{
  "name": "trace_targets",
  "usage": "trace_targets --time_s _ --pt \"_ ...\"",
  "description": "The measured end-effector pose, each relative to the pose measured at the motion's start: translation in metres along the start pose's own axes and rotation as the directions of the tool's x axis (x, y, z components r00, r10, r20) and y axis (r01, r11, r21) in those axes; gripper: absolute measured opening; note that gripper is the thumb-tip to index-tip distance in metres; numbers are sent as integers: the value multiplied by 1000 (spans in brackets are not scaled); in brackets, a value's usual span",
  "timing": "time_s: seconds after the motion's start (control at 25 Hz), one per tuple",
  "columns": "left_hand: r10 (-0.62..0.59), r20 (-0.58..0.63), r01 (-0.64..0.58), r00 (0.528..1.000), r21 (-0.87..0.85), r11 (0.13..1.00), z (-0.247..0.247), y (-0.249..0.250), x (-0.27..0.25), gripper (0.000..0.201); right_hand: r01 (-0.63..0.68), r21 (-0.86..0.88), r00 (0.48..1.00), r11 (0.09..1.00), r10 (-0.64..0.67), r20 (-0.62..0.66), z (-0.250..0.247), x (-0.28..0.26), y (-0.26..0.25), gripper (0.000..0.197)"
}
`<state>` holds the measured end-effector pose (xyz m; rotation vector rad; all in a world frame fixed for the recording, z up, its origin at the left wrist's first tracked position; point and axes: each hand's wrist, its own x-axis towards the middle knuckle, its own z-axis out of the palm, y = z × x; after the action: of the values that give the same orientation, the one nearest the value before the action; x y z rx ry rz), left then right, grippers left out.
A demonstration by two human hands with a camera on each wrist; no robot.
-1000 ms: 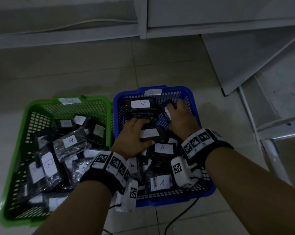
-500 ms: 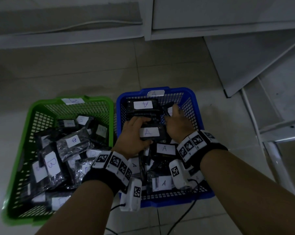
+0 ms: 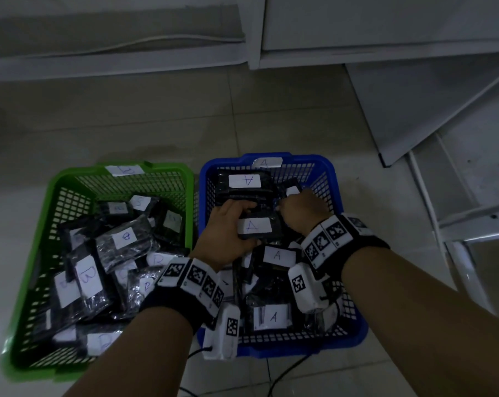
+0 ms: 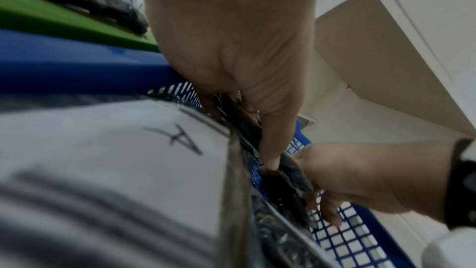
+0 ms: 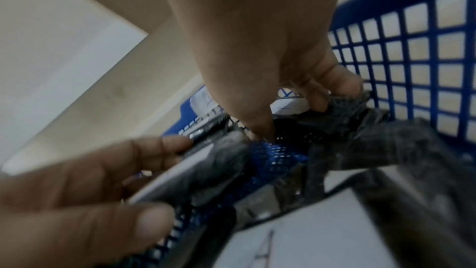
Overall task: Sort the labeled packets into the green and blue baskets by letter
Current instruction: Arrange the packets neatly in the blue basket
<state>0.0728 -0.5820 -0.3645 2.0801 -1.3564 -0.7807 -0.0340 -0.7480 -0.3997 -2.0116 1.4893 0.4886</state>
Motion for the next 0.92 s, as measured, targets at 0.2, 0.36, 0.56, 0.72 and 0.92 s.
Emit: trace_targets --time_s 0.2,0.36,0.56,0.72,0.92 --pt "10 1 -10 1000 -58 998 3 -6 0 70 150 19 988 988 -150 -35 -4 -7 6 35" --pt "21 9 -20 1000 -64 998 3 -9 1 67 89 125 996 988 -86 -35 -4 -5 17 41" --pt "-8 -28 5 1000 -105 994 3 -7 1 63 214 -72 962 974 -223 -157 -14 -23 16 34" --pt "-5 -29 3 1000 -90 996 3 -6 1 64 458 -224 808 860 -508 -298 -11 -34 27 16" --pt "-6 19 7 1000 -40 999 4 1 0 74 435 79 863 897 -391 -320 -13 -34 28 16"
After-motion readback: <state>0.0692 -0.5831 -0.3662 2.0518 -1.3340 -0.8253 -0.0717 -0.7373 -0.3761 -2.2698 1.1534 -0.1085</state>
